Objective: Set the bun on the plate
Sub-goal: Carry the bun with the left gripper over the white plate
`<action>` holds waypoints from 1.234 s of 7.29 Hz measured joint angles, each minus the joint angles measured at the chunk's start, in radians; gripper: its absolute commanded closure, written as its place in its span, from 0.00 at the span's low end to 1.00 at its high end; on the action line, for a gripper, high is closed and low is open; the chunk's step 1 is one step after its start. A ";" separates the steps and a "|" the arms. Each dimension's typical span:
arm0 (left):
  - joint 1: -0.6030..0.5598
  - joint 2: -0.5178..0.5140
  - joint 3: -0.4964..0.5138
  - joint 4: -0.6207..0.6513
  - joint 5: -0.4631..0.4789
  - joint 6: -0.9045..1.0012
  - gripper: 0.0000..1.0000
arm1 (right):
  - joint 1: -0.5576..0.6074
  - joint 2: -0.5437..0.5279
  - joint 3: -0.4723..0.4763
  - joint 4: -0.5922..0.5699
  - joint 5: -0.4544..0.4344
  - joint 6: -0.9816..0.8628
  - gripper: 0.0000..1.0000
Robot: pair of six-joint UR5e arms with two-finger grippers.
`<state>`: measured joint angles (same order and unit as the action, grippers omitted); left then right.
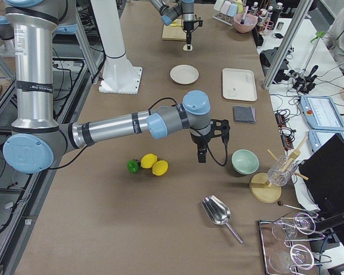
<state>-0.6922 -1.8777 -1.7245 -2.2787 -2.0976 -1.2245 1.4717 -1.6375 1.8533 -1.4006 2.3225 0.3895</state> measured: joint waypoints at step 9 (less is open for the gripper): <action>0.233 -0.244 0.143 0.050 0.297 -0.151 0.03 | 0.045 -0.075 0.008 0.011 0.003 -0.045 0.00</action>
<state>-0.4589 -2.1215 -1.5817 -2.2290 -1.8003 -1.3758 1.5170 -1.7129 1.8612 -1.3891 2.3253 0.3445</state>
